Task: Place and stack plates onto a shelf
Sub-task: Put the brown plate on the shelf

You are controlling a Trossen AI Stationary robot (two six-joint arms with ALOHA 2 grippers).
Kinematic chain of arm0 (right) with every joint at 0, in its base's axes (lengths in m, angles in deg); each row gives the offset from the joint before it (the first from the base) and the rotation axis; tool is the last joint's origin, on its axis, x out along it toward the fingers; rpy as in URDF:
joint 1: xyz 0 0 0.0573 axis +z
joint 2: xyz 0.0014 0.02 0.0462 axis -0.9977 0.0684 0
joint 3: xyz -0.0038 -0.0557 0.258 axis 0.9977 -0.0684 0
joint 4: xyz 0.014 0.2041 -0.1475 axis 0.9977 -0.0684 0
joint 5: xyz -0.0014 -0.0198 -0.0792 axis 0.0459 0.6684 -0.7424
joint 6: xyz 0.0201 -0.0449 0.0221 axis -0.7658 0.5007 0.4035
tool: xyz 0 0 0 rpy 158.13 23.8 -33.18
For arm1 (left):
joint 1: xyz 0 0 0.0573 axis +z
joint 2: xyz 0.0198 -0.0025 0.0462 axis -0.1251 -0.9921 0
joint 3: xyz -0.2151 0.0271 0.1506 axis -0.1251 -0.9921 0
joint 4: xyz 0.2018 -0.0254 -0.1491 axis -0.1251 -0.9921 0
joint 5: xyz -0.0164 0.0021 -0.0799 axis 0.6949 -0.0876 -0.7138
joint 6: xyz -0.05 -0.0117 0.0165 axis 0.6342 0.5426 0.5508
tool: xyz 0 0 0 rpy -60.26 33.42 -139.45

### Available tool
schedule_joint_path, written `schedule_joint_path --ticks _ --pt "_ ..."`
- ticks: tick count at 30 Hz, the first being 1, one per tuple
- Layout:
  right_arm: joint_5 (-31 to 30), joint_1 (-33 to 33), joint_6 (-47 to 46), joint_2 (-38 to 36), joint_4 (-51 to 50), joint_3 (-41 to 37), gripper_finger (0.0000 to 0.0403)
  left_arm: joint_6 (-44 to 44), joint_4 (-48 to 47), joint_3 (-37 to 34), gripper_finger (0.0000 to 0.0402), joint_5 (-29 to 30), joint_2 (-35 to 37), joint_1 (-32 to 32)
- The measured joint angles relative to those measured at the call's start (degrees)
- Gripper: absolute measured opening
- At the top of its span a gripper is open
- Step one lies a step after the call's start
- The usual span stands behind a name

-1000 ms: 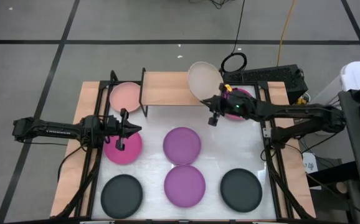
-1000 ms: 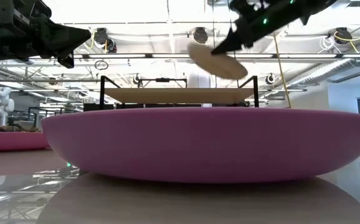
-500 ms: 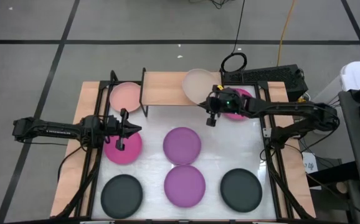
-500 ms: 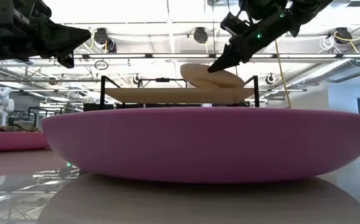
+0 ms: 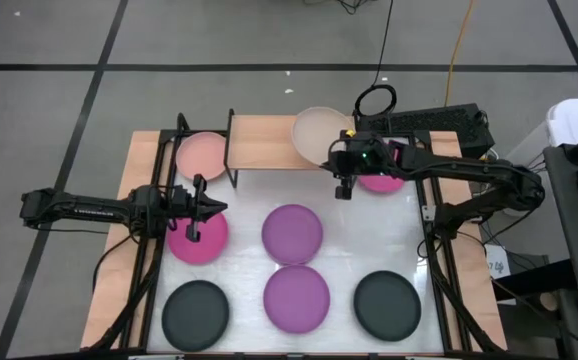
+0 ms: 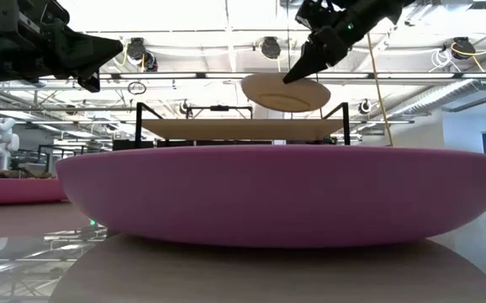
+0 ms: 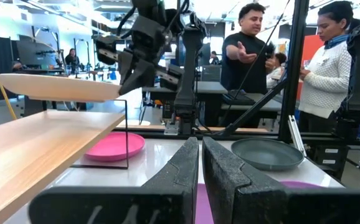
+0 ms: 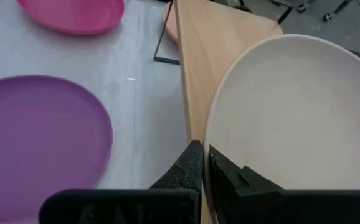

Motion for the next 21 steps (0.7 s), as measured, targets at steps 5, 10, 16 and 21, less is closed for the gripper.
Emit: schedule_joint_path --ticks 5,10,16,21 --pt "-0.2 0.0 0.7 0.3 4.9 -3.6 0.0000 0.0 0.0 0.0 0.0026 0.0 0.0 0.0" --pt "-0.3 -0.7 1.7 2.3 7.7 -6.0 0.0000 0.0 0.0 0.0 0.0026 0.0 0.0 0.0" --pt "-3.3 -1.1 1.4 4.6 9.0 -6.0 0.0007 0.0 0.0 0.0 0.0026 0.0 0.0 0.0" --pt "-3.3 -1.4 1.1 5.1 9.1 -6.0 0.0031 0.0 0.0 0.0 0.0026 0.0 0.0 0.0"
